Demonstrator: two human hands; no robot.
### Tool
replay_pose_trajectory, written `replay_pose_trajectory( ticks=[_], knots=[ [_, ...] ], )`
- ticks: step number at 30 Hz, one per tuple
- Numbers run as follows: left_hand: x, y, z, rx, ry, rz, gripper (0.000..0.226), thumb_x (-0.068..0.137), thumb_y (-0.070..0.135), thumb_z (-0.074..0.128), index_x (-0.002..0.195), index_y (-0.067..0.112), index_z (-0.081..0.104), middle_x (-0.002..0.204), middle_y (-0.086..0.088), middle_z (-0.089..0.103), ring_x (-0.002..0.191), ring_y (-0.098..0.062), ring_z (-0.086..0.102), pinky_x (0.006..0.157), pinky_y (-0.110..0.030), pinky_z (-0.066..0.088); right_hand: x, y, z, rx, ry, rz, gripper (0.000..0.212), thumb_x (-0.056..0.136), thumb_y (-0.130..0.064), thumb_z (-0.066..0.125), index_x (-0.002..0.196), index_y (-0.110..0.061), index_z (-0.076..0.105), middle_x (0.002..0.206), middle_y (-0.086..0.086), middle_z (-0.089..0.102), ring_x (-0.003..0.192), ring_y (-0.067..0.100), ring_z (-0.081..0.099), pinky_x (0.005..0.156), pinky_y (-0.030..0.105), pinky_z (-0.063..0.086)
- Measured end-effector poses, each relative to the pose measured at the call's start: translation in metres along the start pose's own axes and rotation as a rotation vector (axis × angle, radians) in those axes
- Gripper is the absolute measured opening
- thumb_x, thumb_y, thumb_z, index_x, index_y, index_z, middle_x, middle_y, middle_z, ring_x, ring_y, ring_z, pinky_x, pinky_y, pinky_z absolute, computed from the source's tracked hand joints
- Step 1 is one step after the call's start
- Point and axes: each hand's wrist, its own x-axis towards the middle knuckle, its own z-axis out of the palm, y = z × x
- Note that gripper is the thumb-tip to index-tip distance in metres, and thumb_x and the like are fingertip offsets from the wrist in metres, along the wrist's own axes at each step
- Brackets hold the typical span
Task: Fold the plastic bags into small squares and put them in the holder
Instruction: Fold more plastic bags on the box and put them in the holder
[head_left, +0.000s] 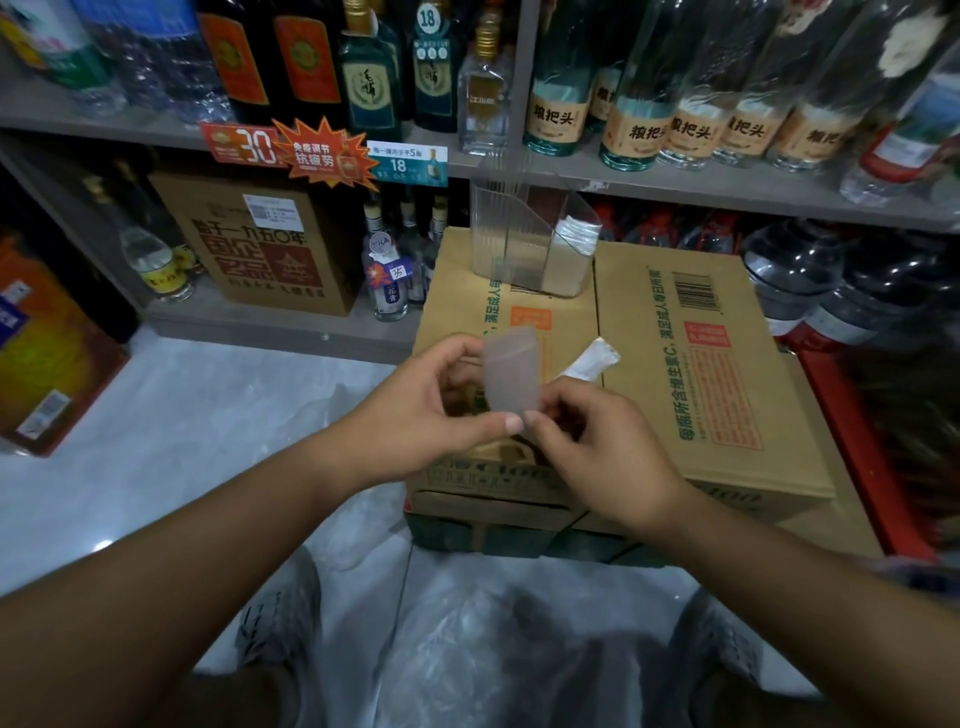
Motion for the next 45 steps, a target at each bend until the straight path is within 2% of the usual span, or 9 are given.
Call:
replay_pose_trajectory(
  ticks=[5,11,15,20,25,31,36,40,45],
  knots=[
    [0.014,-0.013,0.014,0.135,-0.005,-0.022,0.037,0.086,0.001,0.076,0.117,0.009,0.06,0.09,-0.004,0.067,0.088,-0.01,0.066,0.082,-0.019,0.053,0.0,0.005,-0.001,0.368,-0.005,0.2,0.009,0.097,-0.01,0.061,0.106,-0.011,0.065,0.095,0.005,0.075,0.087,0.025,0.072,0.083,0.05,0.06],
    [0.027,-0.032,0.019,0.302,0.01,0.01,0.021,0.081,0.039,0.076,0.097,0.031,0.064,0.08,0.014,0.057,0.08,-0.008,0.055,0.082,-0.036,0.05,0.008,0.0,-0.014,0.526,-0.013,0.287,0.016,0.095,-0.004,0.064,0.108,0.005,0.059,0.098,0.025,0.07,0.075,0.027,0.069,0.068,0.037,0.059],
    [0.031,-0.036,0.022,0.424,0.017,0.018,0.028,0.077,0.053,0.068,0.099,0.036,0.064,0.077,0.016,0.057,0.077,-0.007,0.055,0.078,-0.029,0.048,0.025,0.001,-0.03,0.458,0.092,0.254,0.013,0.098,-0.015,0.063,0.11,-0.01,0.066,0.095,0.005,0.075,0.072,0.007,0.07,0.058,0.02,0.052],
    [0.035,-0.033,0.024,0.517,0.031,-0.039,0.02,0.086,0.046,0.069,0.101,0.036,0.064,0.079,0.018,0.06,0.077,-0.009,0.059,0.081,-0.032,0.047,0.055,0.024,-0.046,0.077,0.146,0.232,0.016,0.099,-0.021,0.062,0.09,-0.01,0.07,0.082,0.008,0.07,0.069,0.018,0.062,0.066,0.034,0.049],
    [0.04,-0.023,0.026,0.643,0.002,-0.067,0.016,0.092,0.037,0.068,0.104,0.028,0.063,0.082,0.01,0.063,0.077,-0.006,0.059,0.079,-0.03,0.044,0.069,0.039,-0.046,-0.289,0.1,0.15,0.013,0.094,-0.029,0.065,0.102,-0.02,0.07,0.094,-0.003,0.067,0.086,0.017,0.063,0.076,0.038,0.055],
    [0.039,-0.021,0.028,0.672,0.004,-0.067,0.012,0.093,0.036,0.066,0.101,0.03,0.059,0.078,0.012,0.063,0.075,-0.006,0.057,0.086,-0.037,0.046,0.081,0.041,-0.039,-0.165,0.121,0.166,0.01,0.091,-0.018,0.069,0.1,-0.023,0.069,0.087,-0.011,0.066,0.083,0.009,0.063,0.077,0.032,0.055],
    [0.039,-0.02,0.023,0.619,-0.026,-0.085,0.01,0.094,0.035,0.065,0.101,0.03,0.061,0.077,0.012,0.064,0.073,-0.011,0.059,0.074,-0.033,0.044,0.079,0.037,-0.039,-0.279,0.051,0.097,0.015,0.091,-0.015,0.069,0.103,-0.022,0.071,0.099,-0.009,0.065,0.09,0.009,0.059,0.074,0.022,0.045],
    [0.041,-0.017,0.012,0.637,0.041,-0.137,0.007,0.088,0.029,0.072,0.092,0.032,0.066,0.076,0.01,0.065,0.071,-0.012,0.061,0.073,-0.037,0.054,0.073,0.034,-0.039,-0.297,-0.023,0.074,0.013,0.091,-0.012,0.068,0.098,-0.02,0.074,0.104,-0.004,0.071,0.096,0.014,0.062,0.085,0.029,0.051],
    [0.037,-0.018,-0.005,0.597,0.225,-0.119,0.02,0.086,0.017,0.077,0.087,0.034,0.067,0.08,0.015,0.061,0.071,-0.001,0.057,0.068,-0.021,0.045,0.059,0.03,-0.033,-0.301,0.017,0.137,0.014,0.088,-0.016,0.069,0.084,-0.029,0.068,0.079,-0.012,0.065,0.075,0.007,0.061,0.069,0.027,0.051]
  ],
)
